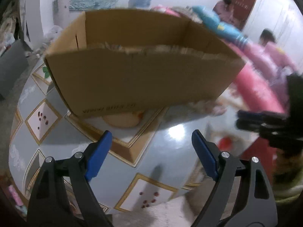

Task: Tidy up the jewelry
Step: 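Withdraw both grippers from the box back over the table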

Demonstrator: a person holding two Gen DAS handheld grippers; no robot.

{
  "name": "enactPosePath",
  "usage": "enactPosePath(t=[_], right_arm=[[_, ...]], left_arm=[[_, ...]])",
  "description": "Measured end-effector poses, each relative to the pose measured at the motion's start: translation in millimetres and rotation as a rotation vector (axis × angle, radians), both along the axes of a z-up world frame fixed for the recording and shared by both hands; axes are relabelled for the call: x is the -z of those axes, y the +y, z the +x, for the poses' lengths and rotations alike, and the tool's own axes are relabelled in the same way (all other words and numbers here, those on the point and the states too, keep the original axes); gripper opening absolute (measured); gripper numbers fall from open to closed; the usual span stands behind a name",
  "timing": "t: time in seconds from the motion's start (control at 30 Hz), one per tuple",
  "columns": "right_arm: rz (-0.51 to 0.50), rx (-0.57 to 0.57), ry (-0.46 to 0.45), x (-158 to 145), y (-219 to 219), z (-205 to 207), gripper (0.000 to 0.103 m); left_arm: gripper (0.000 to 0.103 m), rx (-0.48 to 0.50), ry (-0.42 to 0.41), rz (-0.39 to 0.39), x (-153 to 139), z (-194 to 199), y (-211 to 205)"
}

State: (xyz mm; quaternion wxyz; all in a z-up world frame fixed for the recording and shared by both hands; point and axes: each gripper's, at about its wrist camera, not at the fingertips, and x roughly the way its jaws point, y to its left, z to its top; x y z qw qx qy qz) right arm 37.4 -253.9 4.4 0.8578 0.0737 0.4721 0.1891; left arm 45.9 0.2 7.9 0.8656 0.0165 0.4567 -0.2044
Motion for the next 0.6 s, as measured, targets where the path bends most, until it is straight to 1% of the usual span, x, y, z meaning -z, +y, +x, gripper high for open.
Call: enactPosePath(t=[0.13, 0.2, 0.27, 0.4, 0.47, 0.5, 0.57, 0.6], right_arm=[[0.005, 0.013, 0.001, 4.9, -2.7, 7.5, 0.035], [0.017, 0.014, -0.005, 6.6, -6.3, 8.3, 0.034], [0.004, 0.010, -0.022, 7.0, -5.3, 10.4, 0.034], [-0.092, -0.033, -0.085, 5.6, 9.1, 17.8, 0.032], [-0.157, -0.069, -0.108, 8.1, 19.1, 20.7, 0.030], [-0.209, -0.093, -0.120, 11.1, 26.0, 22.5, 0.027], [-0.282, -0.123, -0.123, 17.6, 34.9, 25.4, 0.024], [-0.311, -0.139, -0.115, 21.9, 38.3, 27.3, 0.018]], left_arm=[[0.082, -0.004, 0.005, 0.073, 14.2, 2.1, -10.7], [0.082, -0.003, 0.007, 0.094, 19.6, 2.5, -13.6], [0.082, -0.006, 0.017, 0.114, 23.2, 3.7, -15.3], [0.085, -0.003, -0.011, 0.173, 30.9, 0.0, -18.8], [0.087, -0.003, -0.012, 0.166, 31.2, 0.1, -19.3], [0.088, -0.003, -0.012, 0.166, 31.5, 0.5, -19.7], [0.089, 0.000, -0.013, 0.167, 32.1, 1.5, -19.2], [0.089, 0.001, -0.013, 0.167, 32.4, 1.9, -18.9]])
